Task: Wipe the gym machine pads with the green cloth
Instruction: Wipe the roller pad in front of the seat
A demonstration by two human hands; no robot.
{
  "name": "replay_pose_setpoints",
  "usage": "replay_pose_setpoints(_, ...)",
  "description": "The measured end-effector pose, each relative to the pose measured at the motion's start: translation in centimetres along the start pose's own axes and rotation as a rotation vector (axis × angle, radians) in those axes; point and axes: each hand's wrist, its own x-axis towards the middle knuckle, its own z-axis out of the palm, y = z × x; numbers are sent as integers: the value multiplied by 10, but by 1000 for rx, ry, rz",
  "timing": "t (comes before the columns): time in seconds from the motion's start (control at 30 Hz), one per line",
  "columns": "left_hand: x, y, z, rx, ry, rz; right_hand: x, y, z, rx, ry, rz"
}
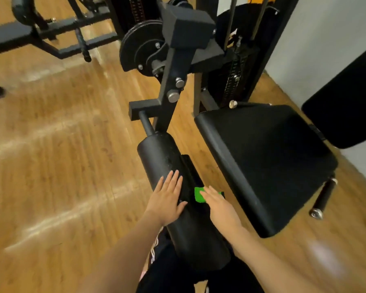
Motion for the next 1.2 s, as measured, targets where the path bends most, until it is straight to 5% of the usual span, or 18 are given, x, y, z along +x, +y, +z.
replay_pose_setpoints(0.17, 23, -33, -13, 130, -52, 212, 1, -30, 11, 57, 77, 222)
replay_pose_setpoints(0.77, 21, -75, -19, 389, -175, 452, -41, -81, 63, 107, 110, 433)
replay_pose_setpoints(1.2, 71, -195, -59, 589, -103, 775, -5, -165, 88, 170, 475, 1007)
